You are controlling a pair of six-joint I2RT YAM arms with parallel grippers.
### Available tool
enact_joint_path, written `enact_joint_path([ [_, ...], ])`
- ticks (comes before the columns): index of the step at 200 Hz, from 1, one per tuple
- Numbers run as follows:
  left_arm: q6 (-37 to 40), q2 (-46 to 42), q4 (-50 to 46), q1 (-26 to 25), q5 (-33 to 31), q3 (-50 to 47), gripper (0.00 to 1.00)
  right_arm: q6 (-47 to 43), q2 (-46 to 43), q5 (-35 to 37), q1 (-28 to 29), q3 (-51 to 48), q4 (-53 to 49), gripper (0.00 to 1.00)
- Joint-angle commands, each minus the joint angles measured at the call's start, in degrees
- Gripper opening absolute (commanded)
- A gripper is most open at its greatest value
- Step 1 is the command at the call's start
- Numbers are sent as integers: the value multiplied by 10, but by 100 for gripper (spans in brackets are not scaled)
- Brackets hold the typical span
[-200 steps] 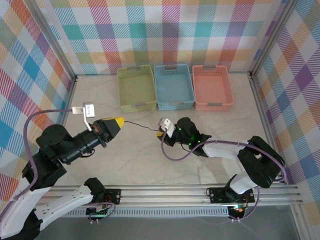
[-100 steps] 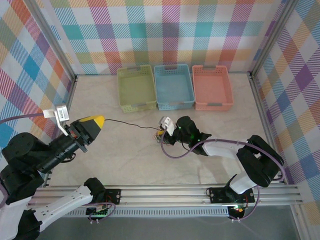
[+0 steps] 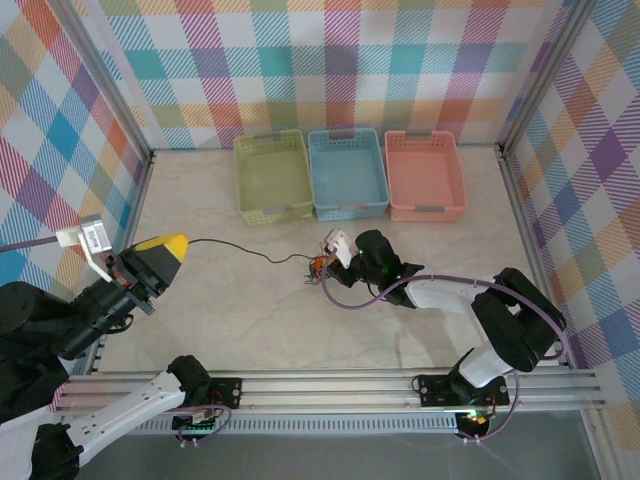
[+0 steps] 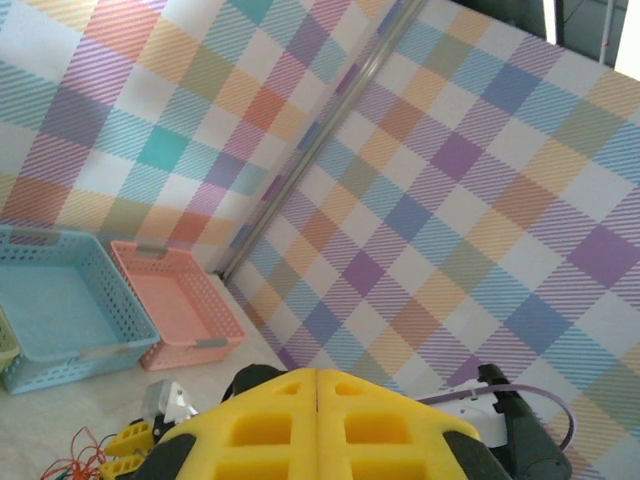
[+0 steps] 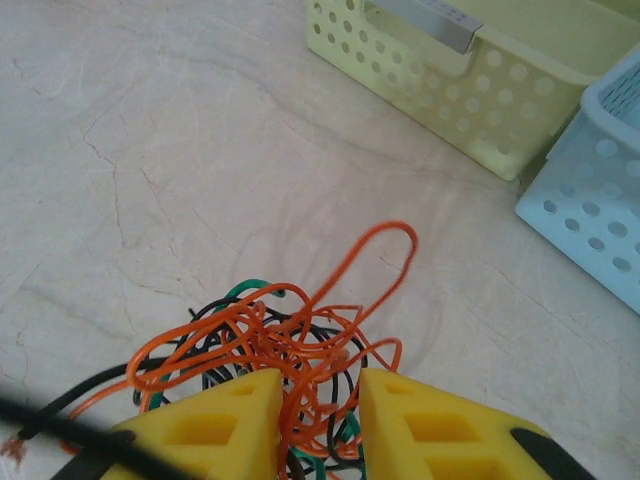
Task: Untangle the cables
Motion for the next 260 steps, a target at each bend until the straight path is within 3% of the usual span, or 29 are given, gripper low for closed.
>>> enact_joint_path([
  [1,-4,17,15,-7,5,-27,0,5,-20,-31,-4,-9,16,31],
  [61,-38,45,36,-7,28,-115,0,-3,-83,-131,-3,-87,145,51],
  [114,-68,60,71,-7,55,-174,0,-10,-84,-209,1,-96,176,52],
  [154,-86,82,102,-6,99,-160,0,-14,-71,-192,7,-80,156,48],
  [186,-94,115,92,-7,138,-84,0,-11,-69,-173,8,-78,155,44],
  [229,-158,168,136,-7,230,-15,0,-6,-71,-150,8,-81,157,43],
  [260,-194,181,176,-6,256,-15,0,-3,-73,-142,8,-83,160,42],
])
